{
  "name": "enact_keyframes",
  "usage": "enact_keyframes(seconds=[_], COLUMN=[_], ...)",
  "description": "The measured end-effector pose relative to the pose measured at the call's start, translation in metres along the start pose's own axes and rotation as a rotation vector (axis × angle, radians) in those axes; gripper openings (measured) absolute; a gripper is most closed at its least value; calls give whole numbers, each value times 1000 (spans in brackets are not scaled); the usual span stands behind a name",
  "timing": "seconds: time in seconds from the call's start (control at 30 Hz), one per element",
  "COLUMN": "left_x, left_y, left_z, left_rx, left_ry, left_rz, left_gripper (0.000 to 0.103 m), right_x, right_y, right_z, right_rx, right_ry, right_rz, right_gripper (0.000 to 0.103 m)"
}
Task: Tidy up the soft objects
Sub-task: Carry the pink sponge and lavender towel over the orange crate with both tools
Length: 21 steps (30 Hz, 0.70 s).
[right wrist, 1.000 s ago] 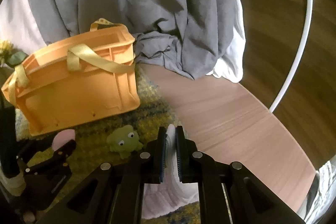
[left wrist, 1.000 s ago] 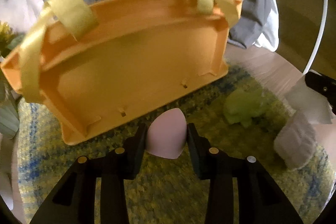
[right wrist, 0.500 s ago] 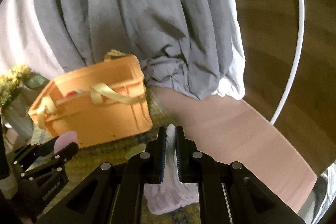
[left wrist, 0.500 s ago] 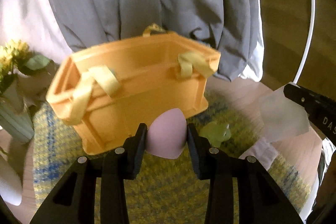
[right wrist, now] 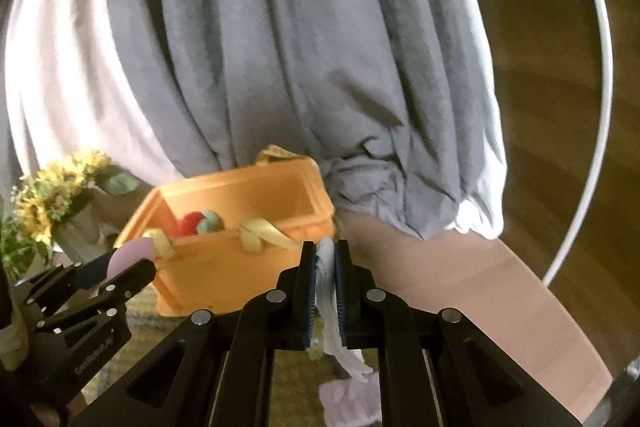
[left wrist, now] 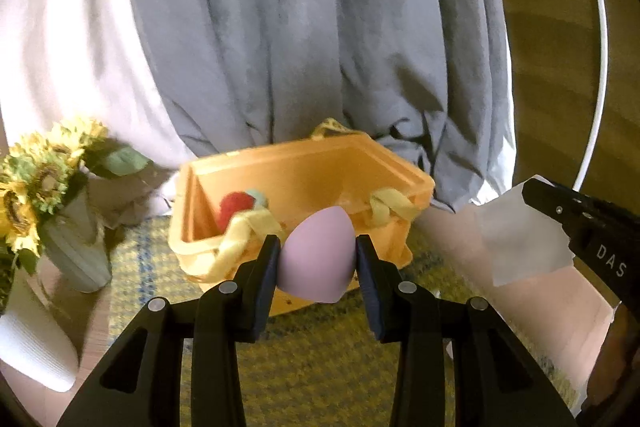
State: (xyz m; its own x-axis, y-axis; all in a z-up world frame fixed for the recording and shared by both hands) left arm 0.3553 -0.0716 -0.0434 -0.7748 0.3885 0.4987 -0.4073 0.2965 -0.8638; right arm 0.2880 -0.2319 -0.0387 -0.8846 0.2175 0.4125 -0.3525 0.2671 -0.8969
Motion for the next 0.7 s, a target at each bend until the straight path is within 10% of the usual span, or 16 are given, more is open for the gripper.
enact_keyframes(seconds=[0.7], left_x=[3], left_y=[-39], left_z=[-40], left_rx=[39], left_ry=[-139], left_rz=[91], left_gripper=[37], right_x=[-24], right_y=[-53], right_z=[-51], right_rx=[65], right_ry=[-221], right_rz=[84], right_gripper=[10])
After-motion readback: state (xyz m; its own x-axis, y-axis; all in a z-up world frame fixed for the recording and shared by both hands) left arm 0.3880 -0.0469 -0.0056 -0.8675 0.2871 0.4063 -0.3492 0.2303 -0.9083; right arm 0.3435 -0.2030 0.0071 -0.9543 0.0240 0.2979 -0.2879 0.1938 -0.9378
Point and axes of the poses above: each gripper's, at about its wrist camera, not at the fingertips, and x roughly against the way its jaws point, z to its right, y to its underside, the point moved 5 cm from there along -x, roughly the way its jaws point, and after that the axes turned 5 degrees about -x, right-handed, at the moved point
